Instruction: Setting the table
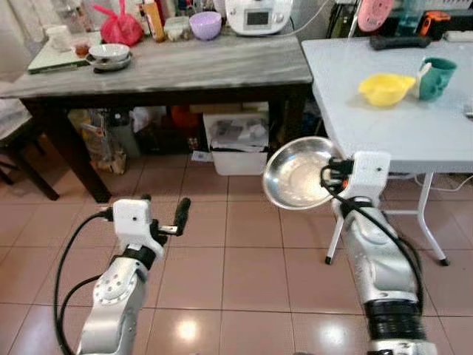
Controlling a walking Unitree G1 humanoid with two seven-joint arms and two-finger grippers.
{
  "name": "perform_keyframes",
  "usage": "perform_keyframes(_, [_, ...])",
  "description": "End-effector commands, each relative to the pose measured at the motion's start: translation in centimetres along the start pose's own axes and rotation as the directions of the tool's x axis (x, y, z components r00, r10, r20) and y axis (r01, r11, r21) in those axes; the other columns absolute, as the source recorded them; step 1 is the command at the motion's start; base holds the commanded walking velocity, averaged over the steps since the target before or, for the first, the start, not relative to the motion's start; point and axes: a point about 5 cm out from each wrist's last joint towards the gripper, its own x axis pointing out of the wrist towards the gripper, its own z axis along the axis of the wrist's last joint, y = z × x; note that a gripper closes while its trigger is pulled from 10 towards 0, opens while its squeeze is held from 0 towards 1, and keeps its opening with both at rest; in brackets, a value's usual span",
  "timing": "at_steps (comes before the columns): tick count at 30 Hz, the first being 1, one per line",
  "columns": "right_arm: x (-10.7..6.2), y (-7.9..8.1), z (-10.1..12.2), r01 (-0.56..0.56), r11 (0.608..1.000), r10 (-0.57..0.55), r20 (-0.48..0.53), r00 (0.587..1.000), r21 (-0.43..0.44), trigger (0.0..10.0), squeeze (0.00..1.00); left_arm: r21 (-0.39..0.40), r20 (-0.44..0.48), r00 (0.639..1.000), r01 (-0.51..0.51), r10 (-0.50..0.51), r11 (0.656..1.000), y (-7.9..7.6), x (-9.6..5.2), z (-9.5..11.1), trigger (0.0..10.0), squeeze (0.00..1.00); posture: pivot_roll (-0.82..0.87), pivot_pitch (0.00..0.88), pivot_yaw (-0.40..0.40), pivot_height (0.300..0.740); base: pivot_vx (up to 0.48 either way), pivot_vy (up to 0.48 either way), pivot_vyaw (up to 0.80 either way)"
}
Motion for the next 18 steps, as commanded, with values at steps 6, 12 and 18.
perform_keyframes(6, [0.23, -0.26, 0.65, 0.007, 1.000, -0.007, 0.026, 1.000, -0.013, 10.0, 0.00, 0.010, 0.013, 1.000, 0.003, -0.004, 1.000, 0.01, 0.08, 0.32, 10.0, 0.00, -0.09, 0.054, 0.080, 0.740, 0.000, 0.000, 0.00])
perform_keyframes(12, [0.35, -0.23, 0.70, 0.005, 1.000, -0.005, 0.030, 1.000, -0.014, 10.0, 0.00, 0.011, 0.016, 1.000, 0.012, -0.012, 1.000, -0.10, 0.19, 0.35, 10.0, 0.00, -0.09, 0.048, 0.080, 0.740, 0.264, 0.000, 0.00])
perform_keyframes(18, [0.39, -0.10, 0.69, -0.001, 1.000, 0.001, 0.031, 1.000, -0.014, 10.0, 0.00, 0.014, 0.011, 1.000, 0.019, -0.019, 1.000, -0.18, 0.24, 0.26, 10.0, 0.00, -0.09, 0.043, 0.081, 0.740, 0.383, 0.000, 0.00])
